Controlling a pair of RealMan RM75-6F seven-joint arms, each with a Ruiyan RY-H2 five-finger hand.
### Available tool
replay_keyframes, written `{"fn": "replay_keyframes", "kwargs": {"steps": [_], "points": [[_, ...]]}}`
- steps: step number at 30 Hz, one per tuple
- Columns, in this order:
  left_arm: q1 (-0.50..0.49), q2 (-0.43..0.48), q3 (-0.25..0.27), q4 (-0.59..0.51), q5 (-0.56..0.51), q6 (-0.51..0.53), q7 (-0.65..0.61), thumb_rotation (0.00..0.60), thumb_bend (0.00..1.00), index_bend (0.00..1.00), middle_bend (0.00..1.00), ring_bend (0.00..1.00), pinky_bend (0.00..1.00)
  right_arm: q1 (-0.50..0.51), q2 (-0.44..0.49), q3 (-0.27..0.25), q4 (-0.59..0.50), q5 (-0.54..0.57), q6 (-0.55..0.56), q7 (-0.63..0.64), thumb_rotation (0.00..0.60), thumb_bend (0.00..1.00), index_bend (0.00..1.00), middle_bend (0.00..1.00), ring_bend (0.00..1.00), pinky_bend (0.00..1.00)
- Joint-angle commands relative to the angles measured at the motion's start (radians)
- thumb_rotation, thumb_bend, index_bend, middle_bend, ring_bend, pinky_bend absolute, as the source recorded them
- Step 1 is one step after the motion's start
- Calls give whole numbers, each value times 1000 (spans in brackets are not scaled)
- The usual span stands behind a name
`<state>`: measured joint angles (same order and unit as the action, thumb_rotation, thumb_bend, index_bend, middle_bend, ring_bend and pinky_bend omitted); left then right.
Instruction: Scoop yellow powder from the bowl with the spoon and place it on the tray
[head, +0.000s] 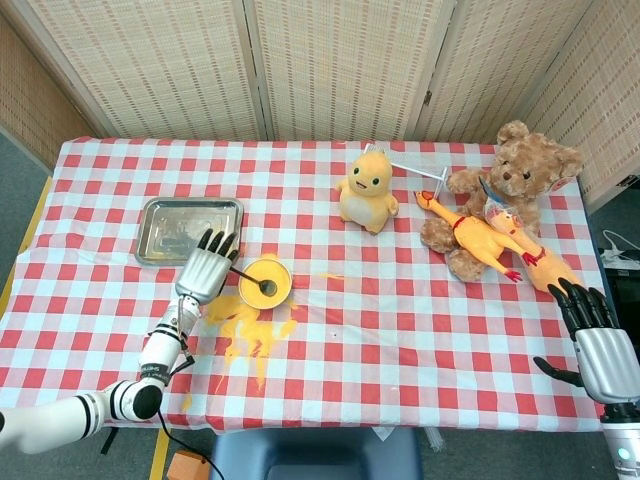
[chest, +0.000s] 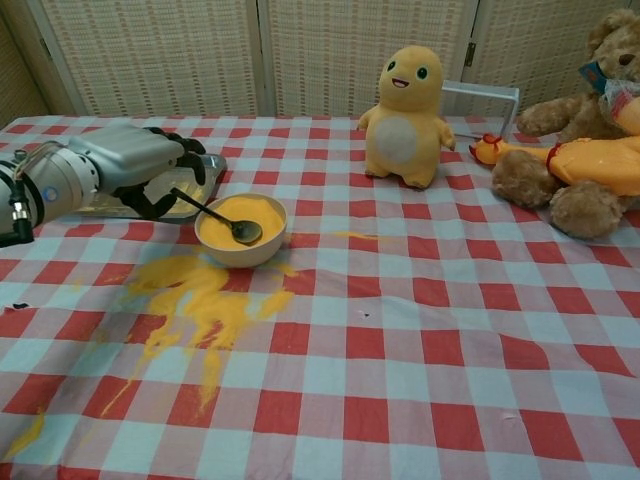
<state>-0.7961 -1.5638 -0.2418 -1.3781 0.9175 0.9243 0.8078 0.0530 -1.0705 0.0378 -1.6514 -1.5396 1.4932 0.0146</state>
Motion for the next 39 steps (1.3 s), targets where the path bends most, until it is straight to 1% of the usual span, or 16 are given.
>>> {"fn": "replay_keyframes", "kwargs": {"steps": [1,4,8,11,17,25,39], "points": [[-6,13,17,-17,-26,10,21,600,603,307,0,0,0,0,0,0,-1,0,0,-1,600,0,0,0,0,0],[-9,29,32,-41,-50,21,42,600,626,329,0,0,0,0,-1,-1,-1,-2,1,-3,600,0,0,0,0,0],[-13,50,52,-78,-91,34,67,600,646,333,0,0,0,-1,-2,-1,-2,-2,1,-6,600,0,0,0,0,0],[-14,60,67,-105,-99,49,75,600,652,345,0,0,0,-1,-3,-1,-3,-3,3,-8,600,0,0,0,0,0],[-14,80,108,-163,-75,64,71,600,657,365,0,0,0,-2,-3,-2,-5,-6,5,-9,600,0,0,0,0,0],[-22,87,145,-221,-93,102,118,600,656,375,0,0,0,-8,3,-5,-8,-17,18,-2,600,0,0,0,0,0],[-16,104,219,-343,-65,182,182,600,659,377,0,0,0,-13,9,-12,-12,-32,25,4,600,0,0,0,0,0]]}}
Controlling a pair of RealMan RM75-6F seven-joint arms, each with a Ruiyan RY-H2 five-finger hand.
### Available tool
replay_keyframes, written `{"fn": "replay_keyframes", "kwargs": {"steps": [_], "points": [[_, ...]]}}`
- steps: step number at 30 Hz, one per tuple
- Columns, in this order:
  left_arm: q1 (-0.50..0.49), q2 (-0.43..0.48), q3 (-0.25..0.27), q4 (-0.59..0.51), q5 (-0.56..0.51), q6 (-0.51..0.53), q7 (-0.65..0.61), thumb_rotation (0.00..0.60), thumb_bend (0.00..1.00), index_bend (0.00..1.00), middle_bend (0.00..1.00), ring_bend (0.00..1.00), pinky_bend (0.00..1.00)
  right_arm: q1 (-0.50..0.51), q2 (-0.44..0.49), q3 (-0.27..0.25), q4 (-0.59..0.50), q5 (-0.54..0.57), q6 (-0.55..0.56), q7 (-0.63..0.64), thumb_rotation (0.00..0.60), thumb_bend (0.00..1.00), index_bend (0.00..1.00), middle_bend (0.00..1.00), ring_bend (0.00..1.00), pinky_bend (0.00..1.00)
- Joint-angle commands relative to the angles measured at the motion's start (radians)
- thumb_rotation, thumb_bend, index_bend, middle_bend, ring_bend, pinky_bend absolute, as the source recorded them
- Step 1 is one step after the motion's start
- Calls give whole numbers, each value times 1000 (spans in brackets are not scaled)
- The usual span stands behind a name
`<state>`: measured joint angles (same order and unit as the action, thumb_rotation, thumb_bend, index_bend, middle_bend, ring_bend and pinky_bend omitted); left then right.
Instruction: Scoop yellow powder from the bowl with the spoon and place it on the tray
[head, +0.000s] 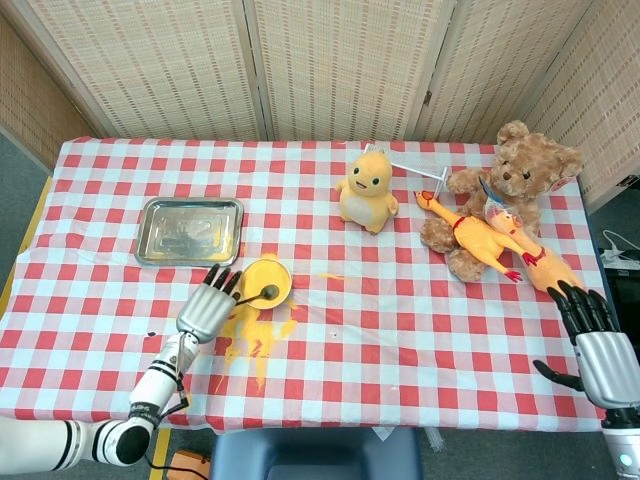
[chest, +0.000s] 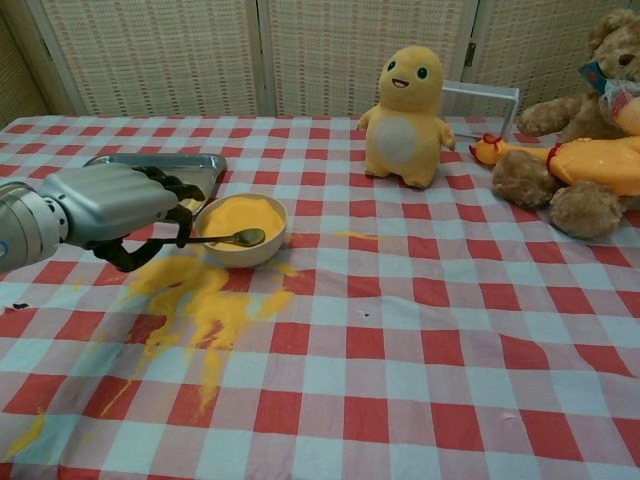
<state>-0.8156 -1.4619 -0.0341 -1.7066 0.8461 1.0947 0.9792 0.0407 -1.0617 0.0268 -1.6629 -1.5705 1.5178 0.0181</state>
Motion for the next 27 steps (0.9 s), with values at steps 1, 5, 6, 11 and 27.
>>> {"fn": "replay_keyframes", "kwargs": {"steps": [1,5,6,11,27], "points": [[4,3,16,-21,8,16,14,600,659,378,0,0,0,-1,1,-1,-1,-3,2,0,600,0,0,0,0,0],[6,1,30,-44,19,32,28,600,657,381,0,0,0,-2,2,-4,-3,-10,5,2,600,0,0,0,0,0],[6,0,31,-48,20,34,30,600,656,381,0,0,0,-3,2,-4,-3,-11,6,2,600,0,0,0,0,0],[-2,-9,24,-49,6,39,37,600,656,376,0,0,0,-5,5,-6,-4,-15,10,5,600,0,0,0,0,0],[-23,-33,19,-65,6,51,53,600,653,386,0,0,0,-5,9,-7,-4,-17,9,10,600,0,0,0,0,0]]}}
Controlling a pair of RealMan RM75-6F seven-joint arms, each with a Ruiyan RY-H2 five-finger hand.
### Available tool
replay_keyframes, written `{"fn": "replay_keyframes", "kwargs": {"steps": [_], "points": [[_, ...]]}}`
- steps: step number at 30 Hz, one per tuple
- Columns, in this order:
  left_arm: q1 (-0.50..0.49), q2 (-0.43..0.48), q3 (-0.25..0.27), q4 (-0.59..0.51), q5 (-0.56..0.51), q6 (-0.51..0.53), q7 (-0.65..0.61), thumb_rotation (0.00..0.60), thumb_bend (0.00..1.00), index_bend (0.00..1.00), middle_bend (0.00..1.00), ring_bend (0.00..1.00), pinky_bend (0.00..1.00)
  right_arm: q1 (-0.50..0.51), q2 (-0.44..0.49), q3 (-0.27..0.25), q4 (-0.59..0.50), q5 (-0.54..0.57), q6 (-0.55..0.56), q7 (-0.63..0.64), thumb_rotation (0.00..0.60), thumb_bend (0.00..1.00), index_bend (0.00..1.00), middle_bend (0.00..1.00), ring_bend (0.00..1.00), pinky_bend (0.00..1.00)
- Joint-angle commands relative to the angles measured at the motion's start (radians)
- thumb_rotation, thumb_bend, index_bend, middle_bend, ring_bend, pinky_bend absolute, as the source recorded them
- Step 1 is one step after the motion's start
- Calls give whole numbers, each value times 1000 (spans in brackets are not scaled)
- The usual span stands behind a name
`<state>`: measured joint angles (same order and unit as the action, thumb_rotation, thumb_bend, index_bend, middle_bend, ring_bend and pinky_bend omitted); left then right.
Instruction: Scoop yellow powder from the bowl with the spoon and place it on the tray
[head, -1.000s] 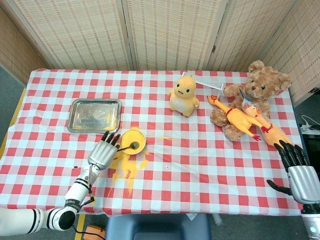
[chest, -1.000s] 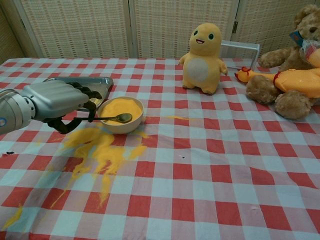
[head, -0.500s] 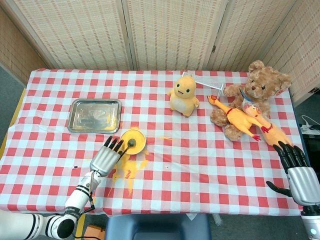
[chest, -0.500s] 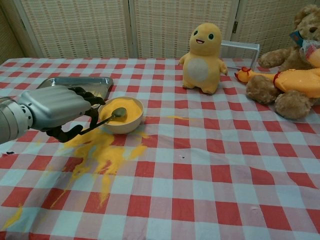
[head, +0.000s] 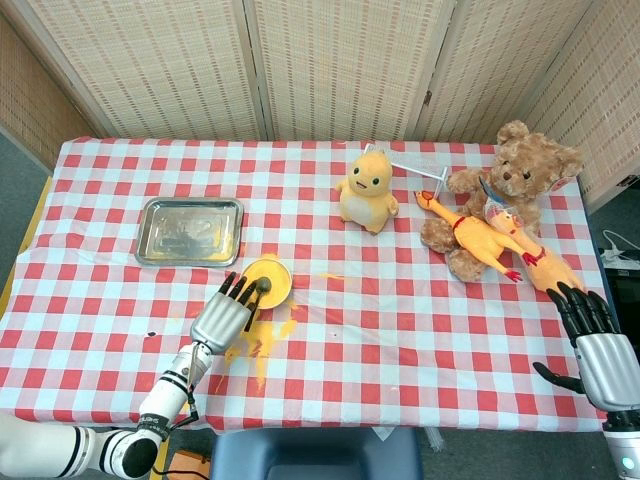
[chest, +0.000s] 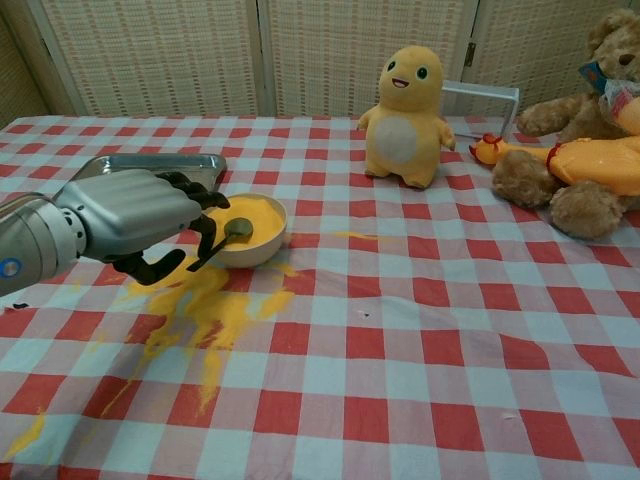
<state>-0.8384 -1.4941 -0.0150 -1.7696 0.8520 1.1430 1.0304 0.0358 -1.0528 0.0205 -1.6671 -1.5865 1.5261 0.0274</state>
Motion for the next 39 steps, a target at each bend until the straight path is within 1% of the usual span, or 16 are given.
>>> {"fn": "replay_keyframes", "kwargs": {"steps": [1,8,14,17,19,22,25,28,29,31,36,39], "points": [[-2,-3,1,-4,-1,5,5,600,653,386,0,0,0,0,1,-1,0,-2,1,2,600,0,0,0,0,0],[-15,-27,2,-10,-19,16,37,600,651,386,0,0,2,-6,4,-4,-1,-11,12,6,600,0,0,0,0,0],[-26,-49,0,-3,-15,13,40,600,648,387,0,0,4,-7,6,-4,-1,-11,12,8,600,0,0,0,0,0],[-30,-61,-3,6,1,17,35,600,624,384,0,0,8,-6,6,-4,0,-8,9,9,600,0,0,0,0,0],[-29,-68,-7,15,22,28,25,600,580,367,0,0,11,-6,7,-4,0,-8,9,10,600,0,0,0,0,0],[-15,-67,-4,22,71,50,-8,600,507,325,0,0,21,-7,7,-3,0,-9,12,10,600,0,0,0,0,0],[4,-55,10,15,124,73,-37,600,481,297,0,0,36,-7,6,-3,1,-8,11,8,600,0,0,0,0,0],[37,-52,31,19,205,125,-69,600,461,313,0,0,91,-6,4,-5,1,-9,6,3,600,0,0,0,0,0],[56,-56,42,24,247,152,-94,600,452,323,0,0,110,-5,3,-5,-1,-10,6,1,600,0,0,0,0,0],[88,-65,59,34,305,190,-144,600,438,335,0,0,120,-5,2,-6,-2,-12,6,-1,600,0,0,0,0,0],[183,-123,125,116,495,296,-296,600,412,360,0,0,116,-4,1,-11,-3,-21,4,-1,600,0,0,0,0,0],[229,-190,145,211,580,344,-359,600,408,369,0,0,114,-3,1,-17,-5,-32,2,-1,600,0,0,0,0,0]]}}
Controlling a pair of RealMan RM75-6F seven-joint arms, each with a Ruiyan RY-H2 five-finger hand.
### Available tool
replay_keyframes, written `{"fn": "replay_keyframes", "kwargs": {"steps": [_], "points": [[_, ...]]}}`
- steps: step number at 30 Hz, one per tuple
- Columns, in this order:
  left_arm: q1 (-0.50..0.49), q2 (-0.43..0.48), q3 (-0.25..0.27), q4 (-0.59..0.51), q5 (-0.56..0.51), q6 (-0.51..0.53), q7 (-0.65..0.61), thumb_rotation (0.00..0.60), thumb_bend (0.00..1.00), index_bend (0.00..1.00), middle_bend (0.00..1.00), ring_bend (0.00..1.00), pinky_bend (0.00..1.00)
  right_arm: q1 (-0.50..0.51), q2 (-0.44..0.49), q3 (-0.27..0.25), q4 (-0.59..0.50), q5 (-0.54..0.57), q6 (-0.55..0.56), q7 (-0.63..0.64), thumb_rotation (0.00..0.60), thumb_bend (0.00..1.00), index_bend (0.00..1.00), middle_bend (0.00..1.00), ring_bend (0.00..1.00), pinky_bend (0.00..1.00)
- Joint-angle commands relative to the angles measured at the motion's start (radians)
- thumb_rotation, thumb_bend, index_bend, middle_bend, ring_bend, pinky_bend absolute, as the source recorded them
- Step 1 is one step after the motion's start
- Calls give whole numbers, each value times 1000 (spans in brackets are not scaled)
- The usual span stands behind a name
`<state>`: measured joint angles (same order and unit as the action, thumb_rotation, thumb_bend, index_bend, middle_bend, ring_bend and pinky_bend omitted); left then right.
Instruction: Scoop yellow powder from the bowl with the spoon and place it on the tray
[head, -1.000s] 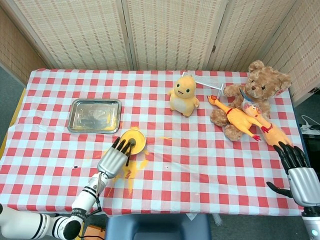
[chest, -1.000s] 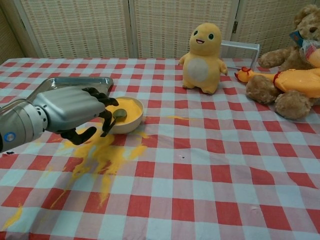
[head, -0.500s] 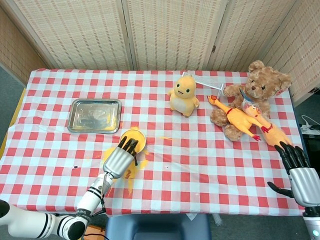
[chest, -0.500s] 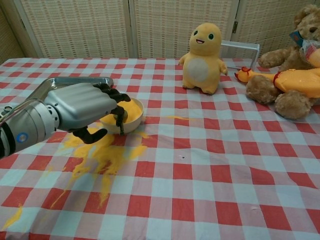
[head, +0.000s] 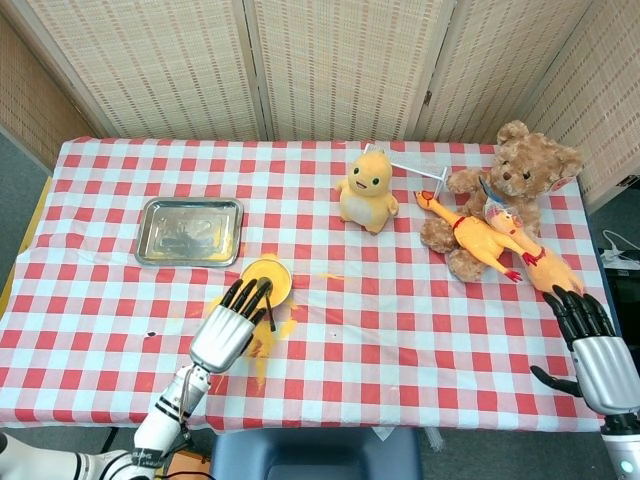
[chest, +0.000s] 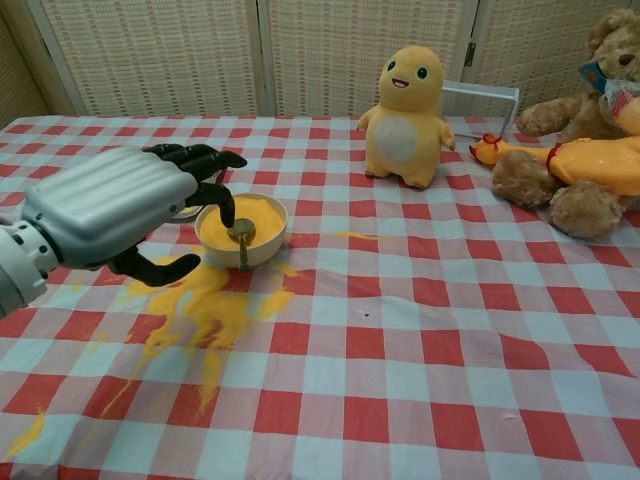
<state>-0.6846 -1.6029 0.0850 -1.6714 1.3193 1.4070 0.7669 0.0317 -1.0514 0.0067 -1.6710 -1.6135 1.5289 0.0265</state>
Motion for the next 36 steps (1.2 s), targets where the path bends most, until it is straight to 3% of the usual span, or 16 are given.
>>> {"fn": "replay_keyframes", "kwargs": {"steps": [1,11,14,20,36], "points": [[85,-105,45,151,134,92,-113,600,407,374,0,0,114,1,0,-5,-1,-8,-1,1,600,0,0,0,0,0],[148,-367,-9,635,298,211,-354,600,405,433,11,0,92,-3,3,-10,-1,-20,9,10,600,0,0,0,0,0],[149,-415,-30,732,314,218,-403,600,403,431,11,0,88,-5,4,-10,-1,-20,13,13,600,0,0,0,0,0],[154,-454,-51,813,322,198,-435,600,406,406,0,0,73,-6,4,-7,3,-16,15,14,600,0,0,0,0,0],[157,-513,-95,907,328,153,-473,600,402,412,0,0,67,-6,6,-7,3,-16,14,17,600,0,0,0,0,0]]}}
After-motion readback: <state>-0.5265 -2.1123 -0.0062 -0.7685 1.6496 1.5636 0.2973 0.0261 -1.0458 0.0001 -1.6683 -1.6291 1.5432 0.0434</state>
